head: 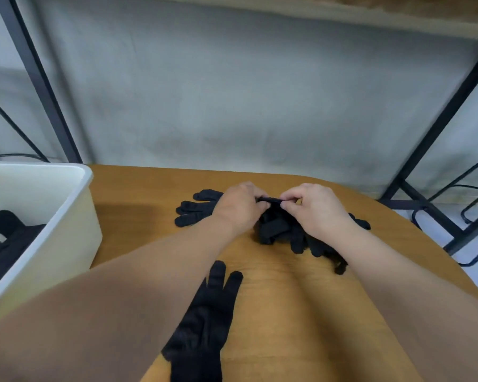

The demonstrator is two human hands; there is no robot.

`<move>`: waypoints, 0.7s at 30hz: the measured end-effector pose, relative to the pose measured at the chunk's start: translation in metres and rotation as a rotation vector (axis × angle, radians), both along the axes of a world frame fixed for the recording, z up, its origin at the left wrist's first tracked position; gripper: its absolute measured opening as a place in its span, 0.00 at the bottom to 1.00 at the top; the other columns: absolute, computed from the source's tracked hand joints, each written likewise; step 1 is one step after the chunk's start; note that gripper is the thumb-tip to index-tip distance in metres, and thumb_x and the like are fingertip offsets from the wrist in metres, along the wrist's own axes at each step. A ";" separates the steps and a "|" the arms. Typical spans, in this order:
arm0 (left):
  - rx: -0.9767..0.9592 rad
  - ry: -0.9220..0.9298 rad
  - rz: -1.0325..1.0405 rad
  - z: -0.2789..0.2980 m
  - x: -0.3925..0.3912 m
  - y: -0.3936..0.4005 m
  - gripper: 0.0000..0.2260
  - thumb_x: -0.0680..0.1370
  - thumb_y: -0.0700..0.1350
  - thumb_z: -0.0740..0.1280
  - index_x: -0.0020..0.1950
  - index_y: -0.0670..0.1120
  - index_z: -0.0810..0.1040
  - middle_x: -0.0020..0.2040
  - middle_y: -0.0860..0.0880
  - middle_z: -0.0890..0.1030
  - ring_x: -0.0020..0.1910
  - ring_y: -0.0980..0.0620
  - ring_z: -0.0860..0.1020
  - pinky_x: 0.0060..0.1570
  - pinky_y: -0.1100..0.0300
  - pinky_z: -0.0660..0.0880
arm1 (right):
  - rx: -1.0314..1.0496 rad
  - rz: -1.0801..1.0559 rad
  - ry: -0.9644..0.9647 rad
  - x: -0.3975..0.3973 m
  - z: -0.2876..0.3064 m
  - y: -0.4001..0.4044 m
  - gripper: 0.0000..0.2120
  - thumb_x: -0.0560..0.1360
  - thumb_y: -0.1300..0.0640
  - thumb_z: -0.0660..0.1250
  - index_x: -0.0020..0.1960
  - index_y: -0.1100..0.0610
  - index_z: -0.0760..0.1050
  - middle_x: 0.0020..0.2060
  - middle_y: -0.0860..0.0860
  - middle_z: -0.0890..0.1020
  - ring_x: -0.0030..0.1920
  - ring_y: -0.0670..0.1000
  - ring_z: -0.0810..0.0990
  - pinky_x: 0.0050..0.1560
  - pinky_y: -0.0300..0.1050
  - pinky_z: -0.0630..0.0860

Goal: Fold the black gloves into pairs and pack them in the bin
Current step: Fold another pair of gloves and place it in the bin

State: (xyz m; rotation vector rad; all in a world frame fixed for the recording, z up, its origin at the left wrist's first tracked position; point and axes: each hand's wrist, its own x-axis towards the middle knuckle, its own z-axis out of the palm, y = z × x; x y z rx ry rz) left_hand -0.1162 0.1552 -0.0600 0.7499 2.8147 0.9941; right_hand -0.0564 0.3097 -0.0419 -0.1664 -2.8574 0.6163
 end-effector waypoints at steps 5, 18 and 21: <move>0.097 -0.023 0.011 0.048 0.011 -0.013 0.08 0.80 0.48 0.65 0.53 0.51 0.83 0.49 0.51 0.82 0.47 0.50 0.79 0.47 0.59 0.75 | -0.145 -0.010 0.026 0.011 0.031 0.001 0.08 0.78 0.55 0.67 0.55 0.47 0.82 0.47 0.44 0.82 0.42 0.45 0.77 0.42 0.38 0.70; 0.179 -0.031 -0.065 0.154 0.072 -0.064 0.08 0.77 0.52 0.68 0.46 0.48 0.82 0.41 0.53 0.80 0.37 0.55 0.73 0.36 0.65 0.69 | -0.445 0.150 0.112 0.063 0.123 -0.038 0.05 0.77 0.53 0.69 0.43 0.47 0.81 0.36 0.41 0.82 0.36 0.43 0.80 0.40 0.39 0.75; 0.121 -0.062 -0.053 0.161 0.084 -0.086 0.06 0.76 0.50 0.70 0.46 0.48 0.82 0.39 0.51 0.77 0.38 0.53 0.72 0.39 0.63 0.69 | -0.490 0.150 0.060 0.077 0.132 -0.047 0.04 0.76 0.53 0.70 0.45 0.53 0.81 0.27 0.39 0.77 0.29 0.42 0.73 0.36 0.38 0.69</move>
